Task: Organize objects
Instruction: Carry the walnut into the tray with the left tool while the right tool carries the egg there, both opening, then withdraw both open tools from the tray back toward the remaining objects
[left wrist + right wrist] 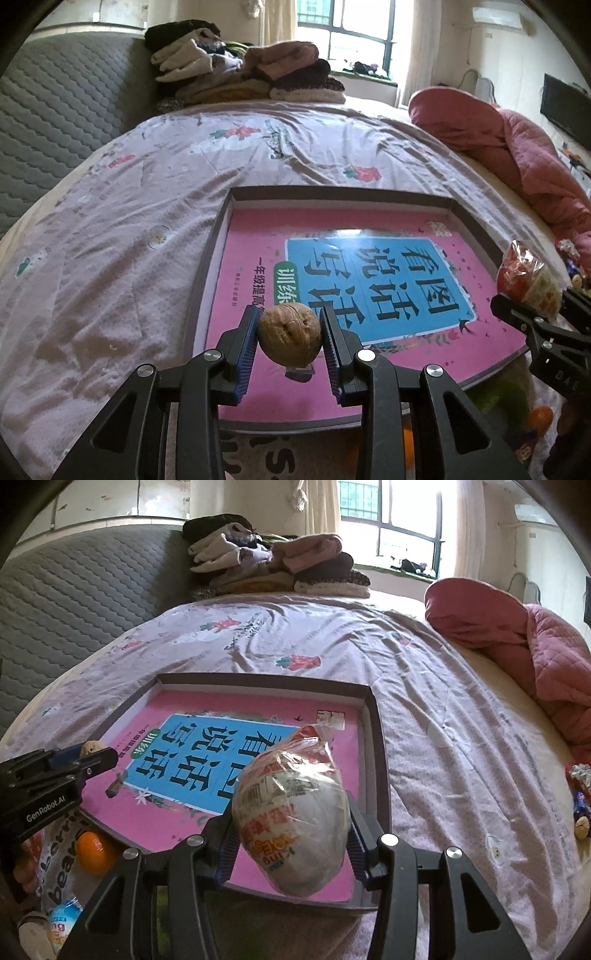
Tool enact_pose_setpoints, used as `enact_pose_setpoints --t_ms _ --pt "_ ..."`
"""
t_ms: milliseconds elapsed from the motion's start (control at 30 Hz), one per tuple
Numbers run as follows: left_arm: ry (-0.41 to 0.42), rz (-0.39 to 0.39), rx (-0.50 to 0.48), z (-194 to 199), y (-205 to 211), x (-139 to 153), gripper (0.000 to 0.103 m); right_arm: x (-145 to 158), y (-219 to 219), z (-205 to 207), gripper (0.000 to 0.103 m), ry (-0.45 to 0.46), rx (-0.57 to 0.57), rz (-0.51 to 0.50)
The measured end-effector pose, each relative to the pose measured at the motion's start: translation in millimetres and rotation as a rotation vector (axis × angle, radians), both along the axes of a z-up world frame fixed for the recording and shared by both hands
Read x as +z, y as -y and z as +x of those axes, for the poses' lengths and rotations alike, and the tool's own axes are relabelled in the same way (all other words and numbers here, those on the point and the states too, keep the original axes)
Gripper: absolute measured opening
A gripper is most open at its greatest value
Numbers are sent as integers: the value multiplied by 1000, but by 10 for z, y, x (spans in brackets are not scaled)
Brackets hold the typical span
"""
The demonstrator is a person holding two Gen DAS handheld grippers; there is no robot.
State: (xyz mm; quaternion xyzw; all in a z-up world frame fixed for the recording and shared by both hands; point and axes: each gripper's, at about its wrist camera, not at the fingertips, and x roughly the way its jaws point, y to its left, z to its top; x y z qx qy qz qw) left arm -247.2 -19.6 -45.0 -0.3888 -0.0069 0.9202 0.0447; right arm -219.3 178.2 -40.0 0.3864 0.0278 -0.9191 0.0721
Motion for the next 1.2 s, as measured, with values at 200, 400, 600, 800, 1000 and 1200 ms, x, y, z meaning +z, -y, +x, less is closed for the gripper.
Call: enact_pose_setpoints --t_ms 200,400,600,800,1000,1200 --pt "29 -12 -5 -80 -30 -67 34 -54 15 -21 50 20 -1 4" --pt "59 -13 -3 -125 -34 -119 35 -76 35 -39 50 41 1 21" --pt "62 -18 -2 -119 -41 -125 46 -63 40 -29 53 43 3 26" --pt "60 -18 3 -108 -44 -102 59 19 41 22 59 20 11 38" --pt "39 -34 2 -47 -36 -19 65 143 6 75 61 1 8 12" --pt "15 -21 12 23 19 137 70 265 -26 166 62 -15 9 -2"
